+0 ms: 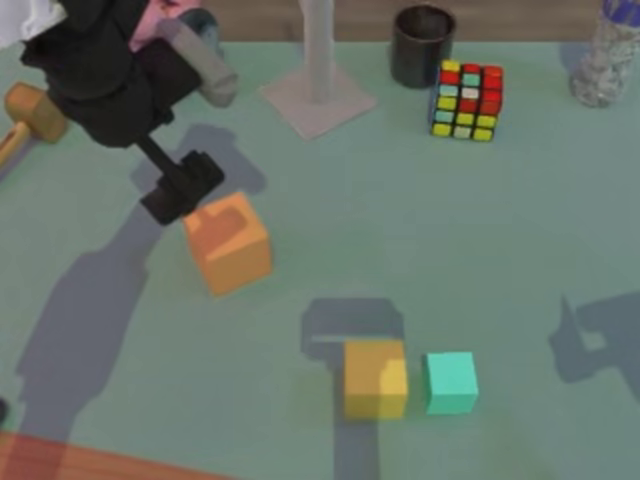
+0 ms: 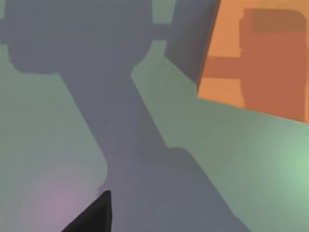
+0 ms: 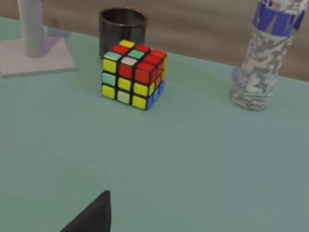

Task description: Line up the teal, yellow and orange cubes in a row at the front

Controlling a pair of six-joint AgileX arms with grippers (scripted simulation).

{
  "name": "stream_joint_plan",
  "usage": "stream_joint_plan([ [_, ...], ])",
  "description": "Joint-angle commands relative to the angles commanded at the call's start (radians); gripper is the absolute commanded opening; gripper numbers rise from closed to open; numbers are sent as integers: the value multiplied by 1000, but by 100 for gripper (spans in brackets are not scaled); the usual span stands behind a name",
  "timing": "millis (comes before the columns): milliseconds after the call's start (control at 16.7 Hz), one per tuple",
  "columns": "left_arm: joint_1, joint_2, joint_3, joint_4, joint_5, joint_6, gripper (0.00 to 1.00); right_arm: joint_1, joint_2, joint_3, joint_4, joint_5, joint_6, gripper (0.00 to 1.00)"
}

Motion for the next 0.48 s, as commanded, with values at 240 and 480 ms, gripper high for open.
stream_joint_plan([
  [240, -49, 278, 243, -142, -2, 80, 100, -87, -224, -193, 137, 24, 91, 100],
  [480, -70, 394, 349, -199, -5, 115, 100, -122, -332, -274, 201, 38, 132, 100],
])
